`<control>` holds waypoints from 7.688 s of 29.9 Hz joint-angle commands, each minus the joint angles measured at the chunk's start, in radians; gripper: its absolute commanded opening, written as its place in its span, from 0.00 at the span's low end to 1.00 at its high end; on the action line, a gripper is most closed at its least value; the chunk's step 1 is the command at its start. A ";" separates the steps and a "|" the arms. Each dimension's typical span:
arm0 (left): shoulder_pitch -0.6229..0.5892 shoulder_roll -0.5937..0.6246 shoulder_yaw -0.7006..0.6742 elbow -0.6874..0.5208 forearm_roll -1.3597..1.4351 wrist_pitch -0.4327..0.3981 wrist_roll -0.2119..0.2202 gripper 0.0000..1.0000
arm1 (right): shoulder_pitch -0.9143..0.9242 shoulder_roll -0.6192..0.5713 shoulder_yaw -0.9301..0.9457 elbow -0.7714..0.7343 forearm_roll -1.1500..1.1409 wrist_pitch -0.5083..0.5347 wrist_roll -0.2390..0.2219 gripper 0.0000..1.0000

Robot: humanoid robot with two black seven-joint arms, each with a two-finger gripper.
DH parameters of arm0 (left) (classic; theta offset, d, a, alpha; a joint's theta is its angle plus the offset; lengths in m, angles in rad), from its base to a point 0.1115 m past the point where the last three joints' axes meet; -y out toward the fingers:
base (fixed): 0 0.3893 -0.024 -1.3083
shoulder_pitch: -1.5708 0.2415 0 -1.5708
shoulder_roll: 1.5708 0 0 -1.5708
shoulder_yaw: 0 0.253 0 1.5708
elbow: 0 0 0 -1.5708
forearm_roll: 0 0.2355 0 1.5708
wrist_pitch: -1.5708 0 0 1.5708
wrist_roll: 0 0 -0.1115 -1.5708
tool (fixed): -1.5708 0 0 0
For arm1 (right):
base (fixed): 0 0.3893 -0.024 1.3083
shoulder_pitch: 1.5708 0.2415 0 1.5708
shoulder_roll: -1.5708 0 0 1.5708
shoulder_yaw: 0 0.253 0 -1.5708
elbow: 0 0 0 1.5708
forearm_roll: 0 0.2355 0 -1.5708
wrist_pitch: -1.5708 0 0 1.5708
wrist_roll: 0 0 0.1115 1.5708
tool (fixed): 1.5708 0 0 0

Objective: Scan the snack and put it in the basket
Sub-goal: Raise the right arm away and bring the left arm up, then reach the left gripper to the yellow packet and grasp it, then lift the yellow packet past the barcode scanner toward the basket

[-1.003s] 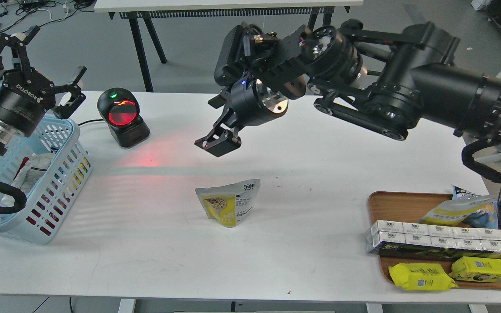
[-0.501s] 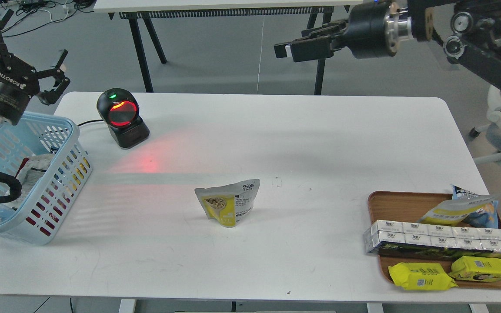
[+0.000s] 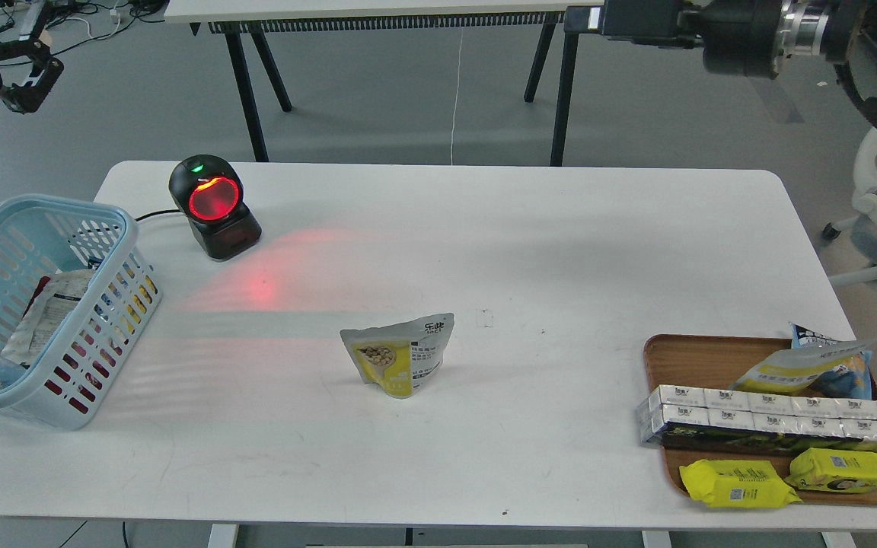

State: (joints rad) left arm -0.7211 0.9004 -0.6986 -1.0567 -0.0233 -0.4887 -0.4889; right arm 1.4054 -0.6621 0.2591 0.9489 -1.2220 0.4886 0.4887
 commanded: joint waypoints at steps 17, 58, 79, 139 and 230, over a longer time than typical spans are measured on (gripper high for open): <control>-0.109 0.112 0.119 -0.193 0.035 0.000 0.000 1.00 | -0.066 0.001 0.006 -0.070 0.237 0.000 0.000 0.97; -0.440 0.245 0.395 -0.318 0.511 0.000 0.000 1.00 | -0.194 0.079 0.014 -0.094 1.115 -0.016 0.000 0.97; -0.440 0.235 0.321 -0.255 0.356 0.000 0.000 1.00 | -0.207 0.079 0.026 -0.096 1.116 -0.016 0.000 0.97; -0.609 0.290 0.493 -0.684 1.510 0.000 0.000 1.00 | -0.278 0.177 0.026 -0.108 1.162 -0.157 0.000 0.97; -0.854 -0.167 1.240 -0.319 1.682 0.409 0.000 0.00 | -0.456 0.162 0.146 -0.142 1.256 -0.068 0.000 0.98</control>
State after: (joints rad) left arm -1.5331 0.6830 0.5419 -1.3774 1.6589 -0.0781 -0.4888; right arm 0.9495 -0.5002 0.3975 0.8067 0.0336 0.4204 0.4887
